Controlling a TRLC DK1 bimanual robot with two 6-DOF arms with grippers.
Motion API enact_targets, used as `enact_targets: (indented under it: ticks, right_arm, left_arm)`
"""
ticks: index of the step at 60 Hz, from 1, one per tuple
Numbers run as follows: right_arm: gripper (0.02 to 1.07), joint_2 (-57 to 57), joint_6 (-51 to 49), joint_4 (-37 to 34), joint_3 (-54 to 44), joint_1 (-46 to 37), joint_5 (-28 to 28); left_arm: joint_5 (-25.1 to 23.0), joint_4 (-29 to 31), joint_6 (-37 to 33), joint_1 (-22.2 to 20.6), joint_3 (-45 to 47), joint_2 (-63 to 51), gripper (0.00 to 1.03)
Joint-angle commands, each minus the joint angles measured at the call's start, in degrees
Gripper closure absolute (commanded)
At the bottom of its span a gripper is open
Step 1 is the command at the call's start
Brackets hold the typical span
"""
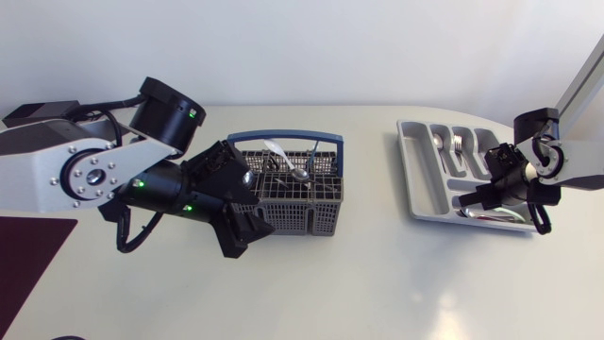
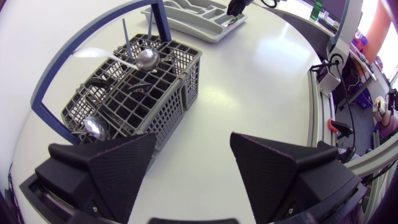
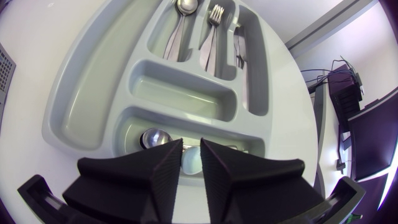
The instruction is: Transfer all utensils from the basket to the drawer tray.
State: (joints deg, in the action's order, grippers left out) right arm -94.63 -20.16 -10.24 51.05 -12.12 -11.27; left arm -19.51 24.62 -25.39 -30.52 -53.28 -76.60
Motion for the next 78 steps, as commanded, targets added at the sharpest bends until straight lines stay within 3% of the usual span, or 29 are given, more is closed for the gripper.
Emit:
enact_targets:
  ticks: [1,11,18,28,38,44,50,58,74,78]
  right_arm:
    - [0.56,-0.5,0.6,0.6,1.1,0.9,-0.7]
    - [0.31,2.9,0.6,0.5,0.5,1.7,-0.6]
    - [0.2,5.5,0.4,0.1,0.0,3.0,-0.6]
    - [0.2,16.1,-0.3,-0.6,-3.6,9.3,4.0]
    - [0.2,27.0,-0.1,-3.4,-6.3,24.5,9.0]
    - [0.2,29.3,0.0,-5.7,-4.6,30.2,16.0]
    - [0.2,29.0,0.1,-7.8,-1.8,34.2,22.1]
    - [0.21,27.7,-0.4,-7.3,-0.5,40.9,23.7]
    - [0.47,17.5,-4.5,-2.4,2.8,44.5,28.0]
    - [0.48,15.3,-4.9,-1.8,4.0,44.9,28.0]
  left_arm:
    - [-0.6,1.0,-0.4,-0.2,0.8,1.5,0.2]
    - [-0.6,1.1,-0.6,-0.1,1.3,1.9,0.2]
    - [-0.6,1.0,-0.7,-0.2,1.6,1.8,0.2]
    - [-0.6,1.0,-0.7,-0.4,1.9,1.8,0.2]
    - [-0.6,1.0,-0.7,-0.7,2.2,1.8,0.2]
    - [-0.6,1.0,-0.7,-0.7,2.3,1.8,0.2]
    - [-0.6,1.0,-0.7,-0.8,2.3,1.8,0.2]
    - [-0.6,1.0,-0.9,-0.9,2.7,1.8,0.2]
    - [-0.6,1.0,-1.3,-1.0,3.0,1.6,0.2]
    - [-0.6,0.9,-1.8,-1.0,3.2,1.5,0.2]
